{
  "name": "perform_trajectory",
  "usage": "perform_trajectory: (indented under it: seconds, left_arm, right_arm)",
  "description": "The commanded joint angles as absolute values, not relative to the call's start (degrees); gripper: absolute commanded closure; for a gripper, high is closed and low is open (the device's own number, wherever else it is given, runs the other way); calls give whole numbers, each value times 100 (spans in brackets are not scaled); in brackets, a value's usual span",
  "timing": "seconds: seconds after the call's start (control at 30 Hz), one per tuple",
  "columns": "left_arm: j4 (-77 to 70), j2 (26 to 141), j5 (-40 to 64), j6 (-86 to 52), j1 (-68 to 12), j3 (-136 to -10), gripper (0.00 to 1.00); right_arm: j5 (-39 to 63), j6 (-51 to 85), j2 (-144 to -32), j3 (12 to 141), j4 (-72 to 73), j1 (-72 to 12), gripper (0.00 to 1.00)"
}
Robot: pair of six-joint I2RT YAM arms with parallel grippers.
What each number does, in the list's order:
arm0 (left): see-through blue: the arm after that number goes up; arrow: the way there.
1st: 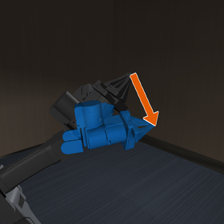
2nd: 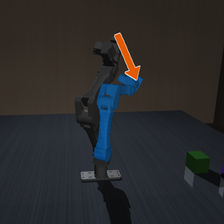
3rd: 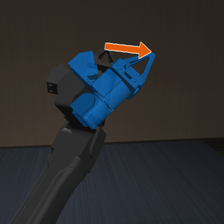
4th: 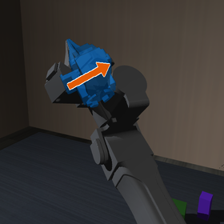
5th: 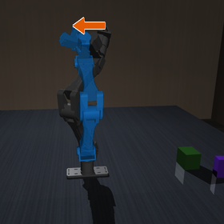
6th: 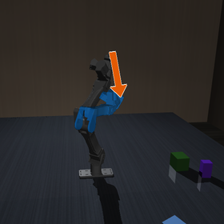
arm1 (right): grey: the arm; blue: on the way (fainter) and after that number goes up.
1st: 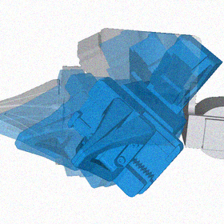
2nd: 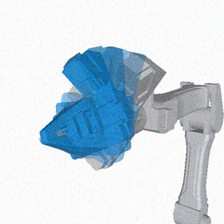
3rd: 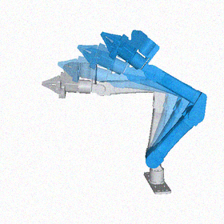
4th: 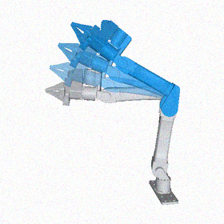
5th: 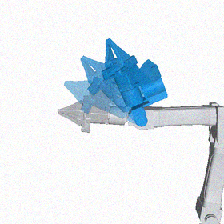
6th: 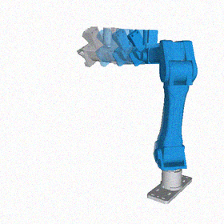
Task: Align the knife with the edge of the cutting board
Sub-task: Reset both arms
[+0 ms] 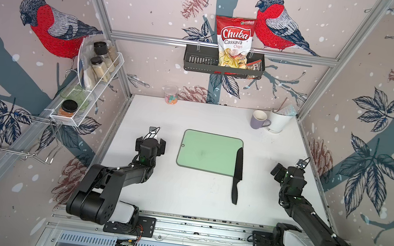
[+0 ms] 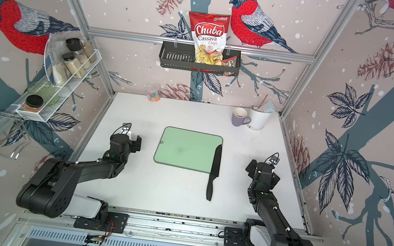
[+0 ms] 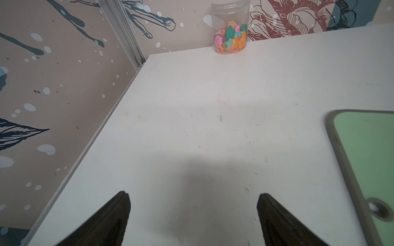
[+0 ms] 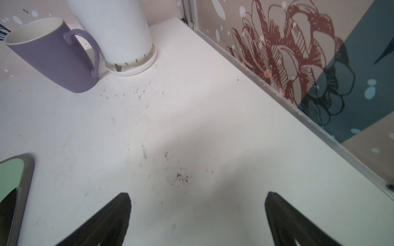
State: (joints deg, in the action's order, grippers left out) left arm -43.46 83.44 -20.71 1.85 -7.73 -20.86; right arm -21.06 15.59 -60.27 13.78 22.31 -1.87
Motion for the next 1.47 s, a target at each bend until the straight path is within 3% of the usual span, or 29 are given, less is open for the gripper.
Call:
perform_trajectory:
  seconds: [0.0,0.17,0.3,0.4,0.43,0.5,0.6,0.67,1.43]
  left_arm:
    - [-5709,8902,-1466,344,-532,-1990,5]
    - [-6396,8901,-1206,419,-536,-1575,5]
    - [-4876,8761,-1413,219,-426,-2250,4]
    - [-5172,8881,-1325,175,-365,-2201,4]
    - [-4981,8840,-1321,134,-349,-2267,4]
    - [-5082,8891,-1241,91,-272,-2275,4]
    - [-5050,8879,-1158,53,-236,-2285,4]
    - [-5050,8875,-1153,51,-233,-2272,4]
    - [-5062,8877,-1158,58,-230,-2276,4]
  right_arm:
    - [-2520,1256,-6554,1508,3657,-187,0]
    - [-2045,895,-6997,1141,5205,-322,0]
    - [-1905,434,-9200,892,8285,-466,1]
    - [-1263,394,-8515,1771,5502,-348,0]
    - [-1002,312,-8831,1873,5816,-326,1]
    - [-777,542,-8612,2191,4826,-119,0]
    - [-828,507,-8762,1987,5518,-159,0]
    - [-844,505,-8585,2143,4861,-170,0]
    - [-1041,431,-8634,2095,5041,-286,0]
